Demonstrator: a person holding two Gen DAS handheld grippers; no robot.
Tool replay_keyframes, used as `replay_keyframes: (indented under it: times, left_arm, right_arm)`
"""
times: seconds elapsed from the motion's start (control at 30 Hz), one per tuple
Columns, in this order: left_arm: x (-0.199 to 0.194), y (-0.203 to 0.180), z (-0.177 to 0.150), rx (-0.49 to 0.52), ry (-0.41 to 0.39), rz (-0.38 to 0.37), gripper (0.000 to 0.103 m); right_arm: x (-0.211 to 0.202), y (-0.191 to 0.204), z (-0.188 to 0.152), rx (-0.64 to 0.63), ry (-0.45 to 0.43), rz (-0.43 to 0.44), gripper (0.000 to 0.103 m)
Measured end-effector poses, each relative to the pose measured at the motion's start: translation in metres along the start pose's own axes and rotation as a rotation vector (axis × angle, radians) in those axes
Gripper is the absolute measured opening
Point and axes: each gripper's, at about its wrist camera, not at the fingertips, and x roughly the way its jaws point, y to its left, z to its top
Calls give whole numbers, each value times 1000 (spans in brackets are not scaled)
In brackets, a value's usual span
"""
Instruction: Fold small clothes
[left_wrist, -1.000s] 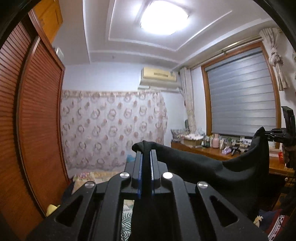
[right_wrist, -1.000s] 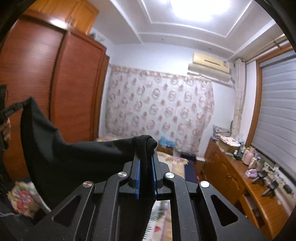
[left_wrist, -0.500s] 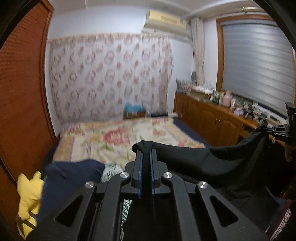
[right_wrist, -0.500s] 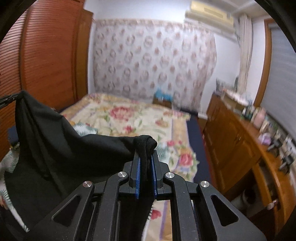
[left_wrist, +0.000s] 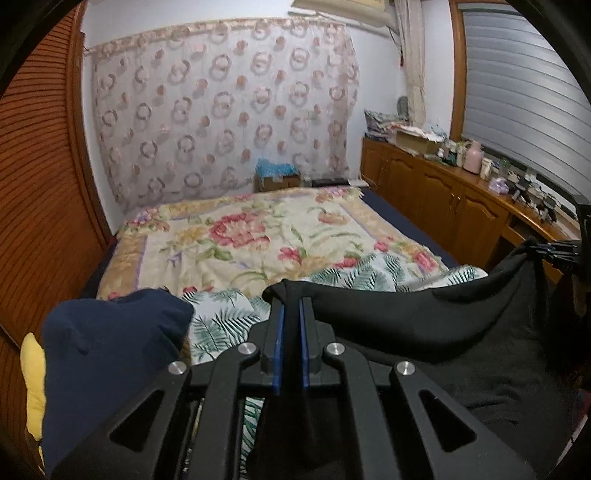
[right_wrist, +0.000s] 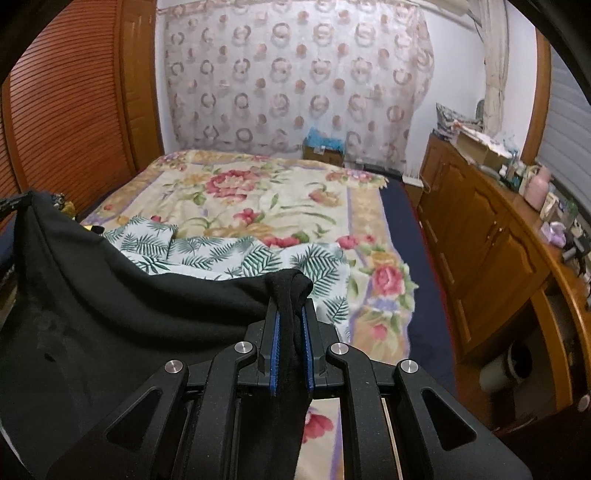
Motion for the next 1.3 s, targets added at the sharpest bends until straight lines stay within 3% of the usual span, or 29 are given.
replay_keyframes:
  times: [0.1, 0.17, 0.27, 0.73, 1.0, 1.3]
  left_arm:
    - [2, -3, -5, 15, 31, -31, 13]
    - [-2, -4, -12, 27, 44, -27, 17]
    - [-12, -12, -29, 42, 67, -15, 20]
    - [-36, -30, -128, 1, 207, -2, 26]
    - [-33, -34, -153, -35, 265, 14, 28]
    - [-28, -22, -156, -104, 277, -12, 29]
  right_arm:
    - [0, 1, 0, 21, -2, -30, 26]
    - [-8, 0, -4, 43, -25, -16, 46]
    - [-17, 5, -12, 49, -28, -9, 59]
    - [-56, 43, -105, 33, 73, 45, 61]
    - [-42, 50, -142, 66, 163, 72, 61]
    - [-38, 58, -154, 66, 132, 34, 62]
